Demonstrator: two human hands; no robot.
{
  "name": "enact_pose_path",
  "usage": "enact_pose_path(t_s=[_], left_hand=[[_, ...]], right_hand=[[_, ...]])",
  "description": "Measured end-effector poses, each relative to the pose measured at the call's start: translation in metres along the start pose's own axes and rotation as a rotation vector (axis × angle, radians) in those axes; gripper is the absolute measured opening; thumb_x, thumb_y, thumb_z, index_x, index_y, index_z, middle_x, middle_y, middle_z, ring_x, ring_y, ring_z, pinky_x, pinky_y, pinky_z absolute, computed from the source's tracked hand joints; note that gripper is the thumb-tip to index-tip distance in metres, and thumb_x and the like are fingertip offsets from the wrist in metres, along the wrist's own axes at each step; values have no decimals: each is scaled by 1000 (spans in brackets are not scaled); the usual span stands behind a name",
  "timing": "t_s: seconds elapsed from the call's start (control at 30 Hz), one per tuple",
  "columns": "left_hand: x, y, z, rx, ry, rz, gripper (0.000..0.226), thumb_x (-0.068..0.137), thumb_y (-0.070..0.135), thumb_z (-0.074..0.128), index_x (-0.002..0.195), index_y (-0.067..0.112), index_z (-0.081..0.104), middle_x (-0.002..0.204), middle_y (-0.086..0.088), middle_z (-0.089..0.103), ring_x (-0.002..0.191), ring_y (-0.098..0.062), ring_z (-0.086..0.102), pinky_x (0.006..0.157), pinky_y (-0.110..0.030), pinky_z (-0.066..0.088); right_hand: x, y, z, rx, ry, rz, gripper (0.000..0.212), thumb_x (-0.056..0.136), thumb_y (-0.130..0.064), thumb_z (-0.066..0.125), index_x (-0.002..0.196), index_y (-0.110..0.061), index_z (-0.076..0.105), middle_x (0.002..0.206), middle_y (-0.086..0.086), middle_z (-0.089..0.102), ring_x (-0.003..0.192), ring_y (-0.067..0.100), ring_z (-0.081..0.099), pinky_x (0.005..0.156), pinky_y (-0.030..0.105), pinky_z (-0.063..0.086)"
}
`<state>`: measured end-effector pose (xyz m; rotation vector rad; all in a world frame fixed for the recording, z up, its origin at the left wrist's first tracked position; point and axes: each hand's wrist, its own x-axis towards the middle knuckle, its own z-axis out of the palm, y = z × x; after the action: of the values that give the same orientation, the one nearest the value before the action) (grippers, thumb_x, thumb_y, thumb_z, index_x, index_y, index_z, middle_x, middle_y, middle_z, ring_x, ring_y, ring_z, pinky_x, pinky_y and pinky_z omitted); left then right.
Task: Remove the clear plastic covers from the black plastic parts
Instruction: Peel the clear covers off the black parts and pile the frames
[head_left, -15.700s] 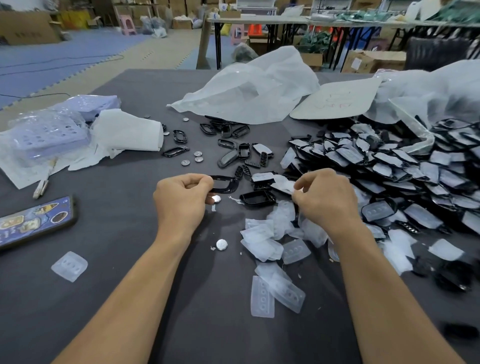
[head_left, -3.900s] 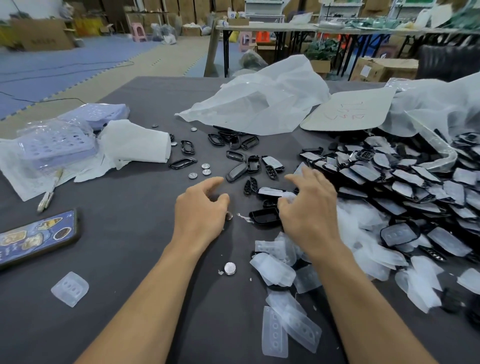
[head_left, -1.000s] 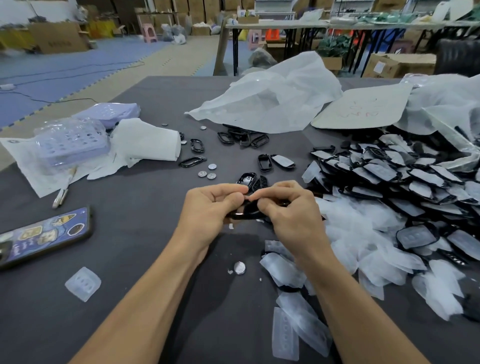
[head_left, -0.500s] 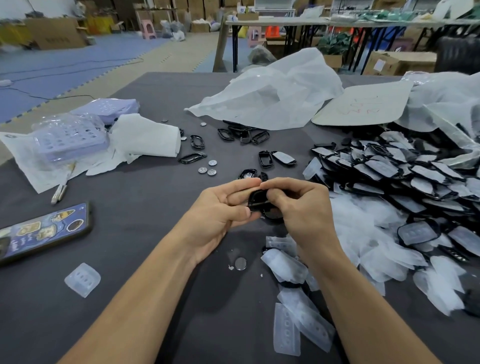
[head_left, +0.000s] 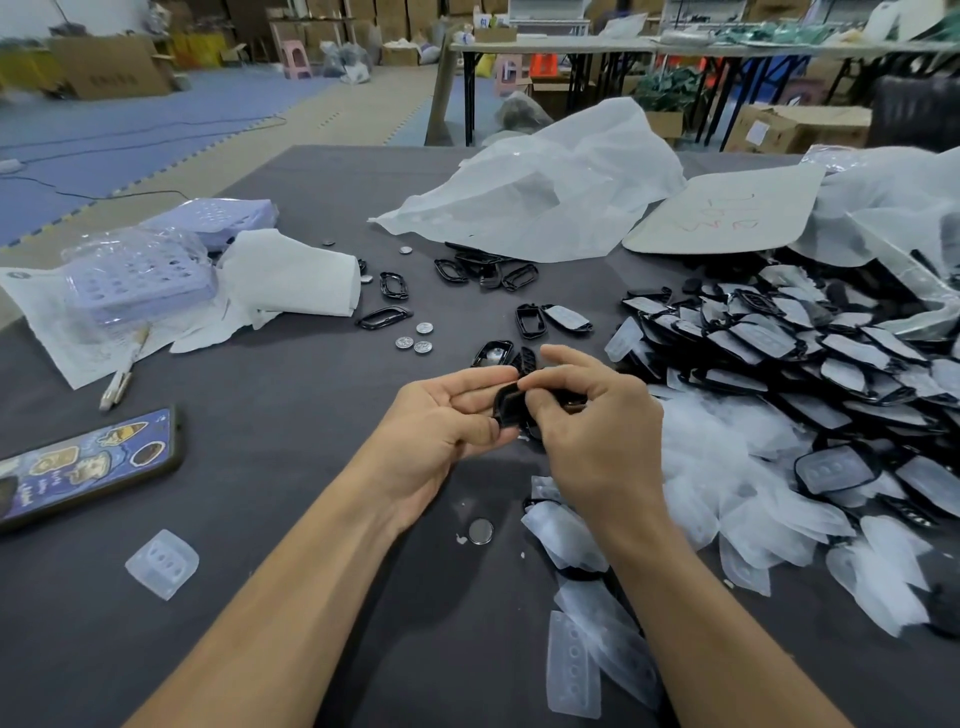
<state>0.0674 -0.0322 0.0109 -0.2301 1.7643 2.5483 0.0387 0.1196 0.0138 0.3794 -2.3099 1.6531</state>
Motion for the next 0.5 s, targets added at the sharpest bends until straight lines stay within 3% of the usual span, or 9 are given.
enact_pose_path(t_s=[0.1, 0.2, 0.27, 0.4, 0.5], left_hand=[[-1, 0, -1, 5, 0, 6, 54, 82, -29, 51, 119, 6, 70, 113, -14, 78, 104, -23, 75, 89, -32, 62], [-3, 0, 1, -24, 2, 6, 50, 73, -11, 68, 119, 8, 73, 113, -15, 78, 104, -23, 76, 82, -29, 62], [-3, -1, 3, -25, 38, 15, 45, 73, -12, 73, 112, 10, 76, 109, -14, 79, 97, -22, 77, 76, -26, 61], [-3, 0, 6, 7, 122, 47, 41, 82, -22, 64, 100, 12, 80, 98, -14, 80, 83, -20, 78, 69, -27, 62], [-5, 1, 10, 115, 188, 107, 42, 82, -23, 63, 96, 12, 81, 92, -13, 80, 78, -18, 76, 68, -26, 62]], right_hand=[[-1, 1, 0, -45, 0, -43, 19, 85, -8, 78, 86, -26, 84, 113, -26, 69, 104, -4, 67, 95, 21, 54], [-2, -1, 0, 4, -13, 3, 22, 83, -6, 79, 82, -28, 82, 93, -42, 67, 91, -9, 69, 83, 13, 55], [-3, -3, 1, 39, 35, 28, 26, 81, -7, 80, 79, -32, 80, 82, -43, 67, 81, -8, 69, 75, 12, 55], [-4, -4, 6, 95, 98, 101, 20, 80, -14, 84, 91, -30, 79, 72, -20, 73, 66, 3, 71, 68, 27, 61], [-4, -3, 6, 93, 36, 161, 12, 81, -16, 83, 81, -26, 75, 69, -12, 73, 64, 10, 70, 69, 40, 62]])
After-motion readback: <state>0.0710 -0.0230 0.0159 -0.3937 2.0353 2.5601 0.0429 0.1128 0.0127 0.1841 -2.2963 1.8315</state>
